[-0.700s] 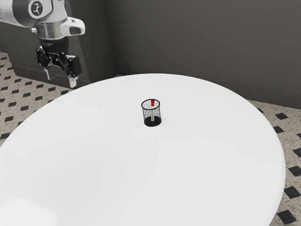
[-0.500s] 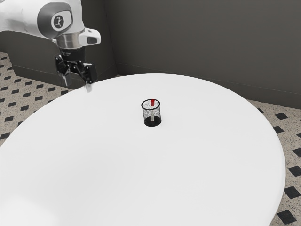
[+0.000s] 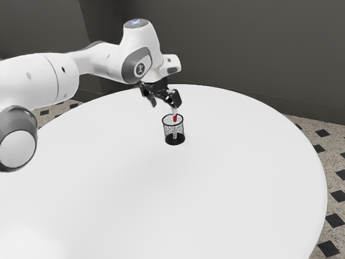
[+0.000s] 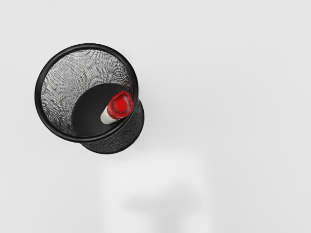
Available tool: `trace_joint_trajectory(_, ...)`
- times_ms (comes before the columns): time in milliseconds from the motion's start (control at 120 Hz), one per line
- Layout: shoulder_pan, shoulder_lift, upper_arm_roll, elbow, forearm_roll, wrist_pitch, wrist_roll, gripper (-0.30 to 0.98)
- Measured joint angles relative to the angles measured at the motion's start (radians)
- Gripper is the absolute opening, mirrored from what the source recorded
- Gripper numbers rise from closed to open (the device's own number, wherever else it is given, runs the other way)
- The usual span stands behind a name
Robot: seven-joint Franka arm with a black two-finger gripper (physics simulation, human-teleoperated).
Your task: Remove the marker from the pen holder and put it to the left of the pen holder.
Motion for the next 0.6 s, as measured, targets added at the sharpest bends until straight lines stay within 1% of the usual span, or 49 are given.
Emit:
trace_joint_trajectory(83, 0.002, 0.067, 0.001, 0.030, -0.001, 0.040, -0.001, 0.69)
trace_joint_trajectory(217, 0.008, 0.141, 0.004, 0.076, -0.001, 0.096, 0.006, 0.69)
trace_joint_trajectory(600, 0.023, 0.224, 0.006, 0.113, -0.005, 0.239, 0.026, 0.69)
